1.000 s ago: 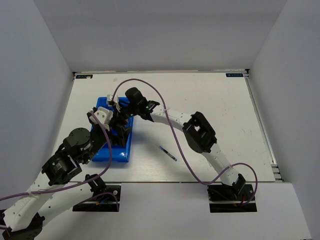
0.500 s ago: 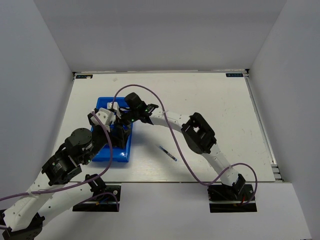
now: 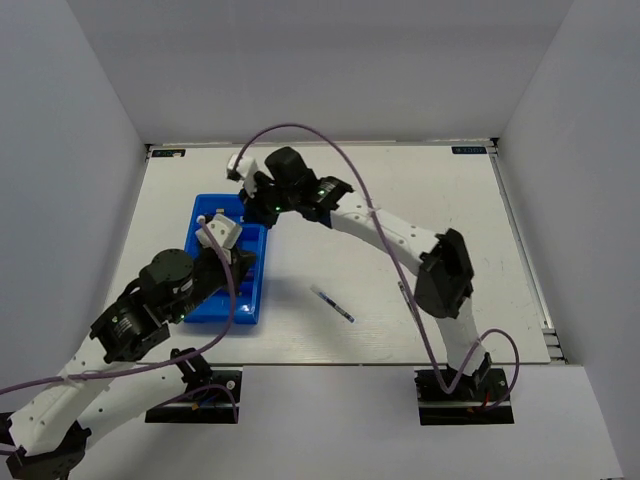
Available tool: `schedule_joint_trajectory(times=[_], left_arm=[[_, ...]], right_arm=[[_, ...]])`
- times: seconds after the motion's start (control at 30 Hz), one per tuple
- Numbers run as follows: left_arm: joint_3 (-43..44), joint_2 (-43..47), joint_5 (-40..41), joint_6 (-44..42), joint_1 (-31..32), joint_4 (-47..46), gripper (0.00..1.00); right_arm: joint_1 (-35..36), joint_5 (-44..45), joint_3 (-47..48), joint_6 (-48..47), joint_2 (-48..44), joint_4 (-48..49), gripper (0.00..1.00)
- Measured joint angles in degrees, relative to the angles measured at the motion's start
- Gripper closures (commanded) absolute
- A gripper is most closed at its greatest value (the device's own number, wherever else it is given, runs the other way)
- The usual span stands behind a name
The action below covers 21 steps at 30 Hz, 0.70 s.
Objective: Sort the stationery into containers
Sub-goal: Grab a piece of stationery with the left arm
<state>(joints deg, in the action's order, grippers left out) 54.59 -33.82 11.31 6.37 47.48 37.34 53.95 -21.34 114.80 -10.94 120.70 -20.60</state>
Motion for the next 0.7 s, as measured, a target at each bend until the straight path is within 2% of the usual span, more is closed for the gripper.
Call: schedule_joint_trajectory(times=[0.1,0.13,0.17,0.2,0.23,0.27,0.33,0.37,0.43,0.47,0.53,0.57,0.63,0.7], left_arm=[[0.55,-4.17,-1.66,1.60,0.00,0.74,0.97],[1.14,-6.36,-1.90,3.17,0.00,1.46,0.97],[2.08,-8.85,-1.97,5.01,0.00,2.95,0.97],[4.07,-12.11,-1.86,7.54,0.00,5.53,0.94],[6.36,-15.89,-1.73,9.92,-0.02,7.58,0.87],[9.22,-20.11,-1.68,12.28,-0.02,9.94,0.72],[14.25,-27.93,-1.49,16.72,-0.11,12.96,0.47],[15.80,-31.47,-1.11,19.67,-0.13,13.86,0.31],[15.82,-36.50,-0.28,25.73,-0.33,14.53,0.29],[14.56,-38.07,-0.07,29.00,-0.46,14.38,0.32],[11.26,-39.63,0.15,34.84,-0.68,13.66,0.40],[9.84,-40.17,0.22,38.10,-0.74,13.55,0.55],[8.26,-41.38,0.31,45.00,-0.81,13.16,0.64],[8.63,-43.52,0.37,51.39,-0.39,13.22,0.71]], right_arm=[[-1.25,11.32,-6.86,-0.04,-8.09,-1.90,1.00],[-2.03,14.58,-10.62,-0.22,-10.99,-2.47,0.78],[-2.97,17.64,-13.86,-0.50,-13.46,-3.96,0.66],[-3.96,20.04,-16.50,-0.59,-15.13,-5.29,0.59],[-5.33,22.08,-19.34,-1.03,-16.68,-6.88,0.51],[-6.88,23.28,-21.70,-1.25,-17.84,-9.07,0.34],[-9.97,24.30,-25.75,-1.05,-19.56,-12.94,0.28],[-11.61,24.02,-27.54,-0.92,-20.59,-15.52,0.40],[-14.84,22.67,-30.40,0.11,-22.88,-19.71,0.69],[-16.33,22.10,-32.15,1.18,-24.72,-21.22,0.88],[-18.73,21.38,-36.00,3.96,-29.59,-23.41,0.88],[-19.54,21.31,-38.18,5.53,-32.52,-23.76,0.85],[-20.76,21.62,-42.38,8.76,-38.47,-24.35,0.81],[-21.62,22.45,-47.06,11.56,-44.26,-24.22,0.72]])
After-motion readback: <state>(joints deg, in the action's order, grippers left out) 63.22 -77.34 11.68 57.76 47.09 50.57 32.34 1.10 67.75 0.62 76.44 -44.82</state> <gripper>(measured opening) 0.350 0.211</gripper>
